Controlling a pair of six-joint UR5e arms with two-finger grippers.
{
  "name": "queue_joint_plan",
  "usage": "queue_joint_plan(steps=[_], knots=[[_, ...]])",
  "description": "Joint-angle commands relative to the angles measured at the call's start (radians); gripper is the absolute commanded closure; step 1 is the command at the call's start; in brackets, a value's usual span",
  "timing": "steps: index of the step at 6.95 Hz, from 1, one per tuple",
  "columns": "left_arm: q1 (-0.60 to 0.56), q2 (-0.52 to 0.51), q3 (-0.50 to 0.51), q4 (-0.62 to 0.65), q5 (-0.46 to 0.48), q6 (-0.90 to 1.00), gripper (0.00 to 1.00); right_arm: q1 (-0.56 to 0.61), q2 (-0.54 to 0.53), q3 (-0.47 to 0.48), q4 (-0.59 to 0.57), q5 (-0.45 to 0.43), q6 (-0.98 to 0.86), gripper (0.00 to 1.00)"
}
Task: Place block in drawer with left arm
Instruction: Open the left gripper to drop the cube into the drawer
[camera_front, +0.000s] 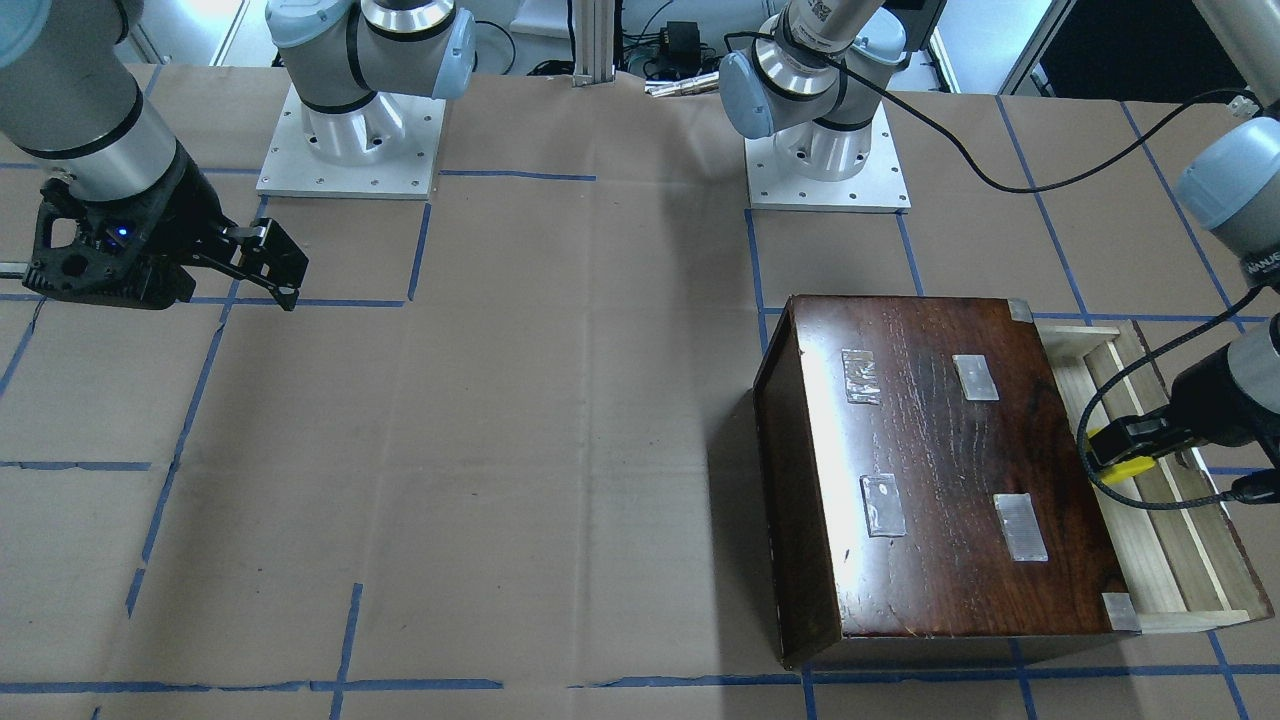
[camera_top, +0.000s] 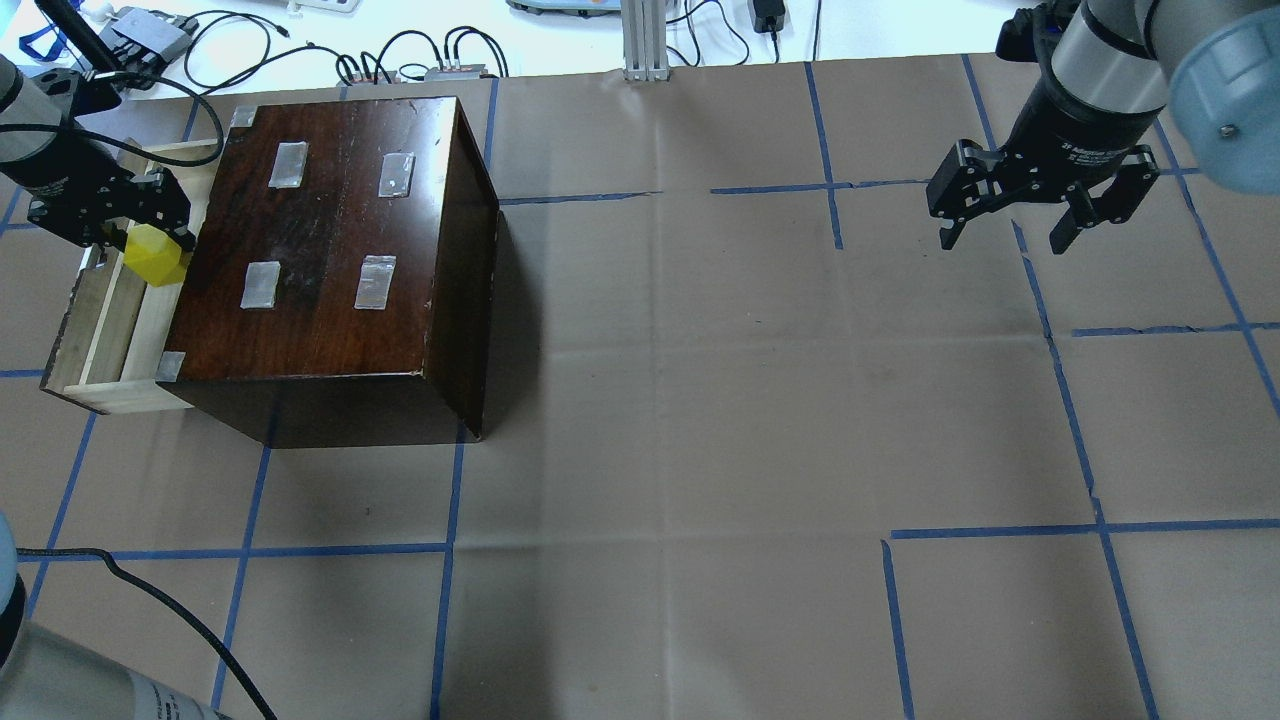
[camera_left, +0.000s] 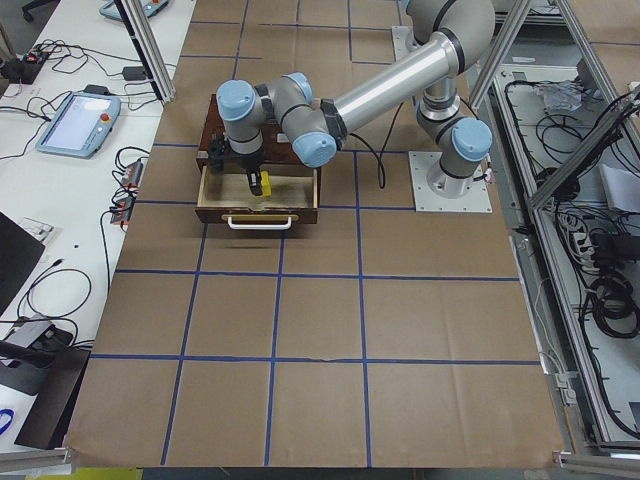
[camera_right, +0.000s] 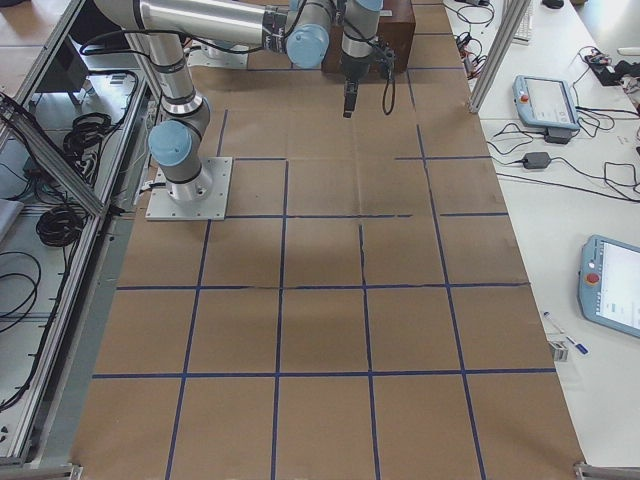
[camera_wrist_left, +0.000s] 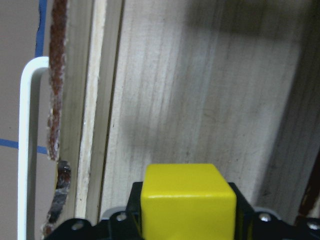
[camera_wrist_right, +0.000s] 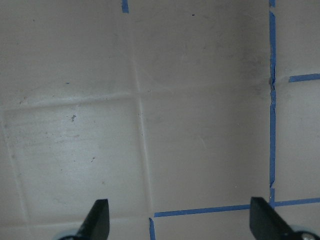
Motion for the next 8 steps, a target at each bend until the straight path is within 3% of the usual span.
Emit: queue_joint_plan(steps=[1,6,8], knots=[[0.000,0.004,0.030,-0.004,0.089,0.027,0.01,0.000,0.000,-0.001,0.001,0.000,0.000,0.00],[0.005,0.093,0.032,-0.071,0.085,0.034,0.01,0.000,0.000,0.001,-0.001,0.000,0.000,0.00],[0.043,0.113,0.026,-0.094,0.079,0.124,0.01,0.000,0.000,0.001,-0.001,0.000,0.000,0.00]])
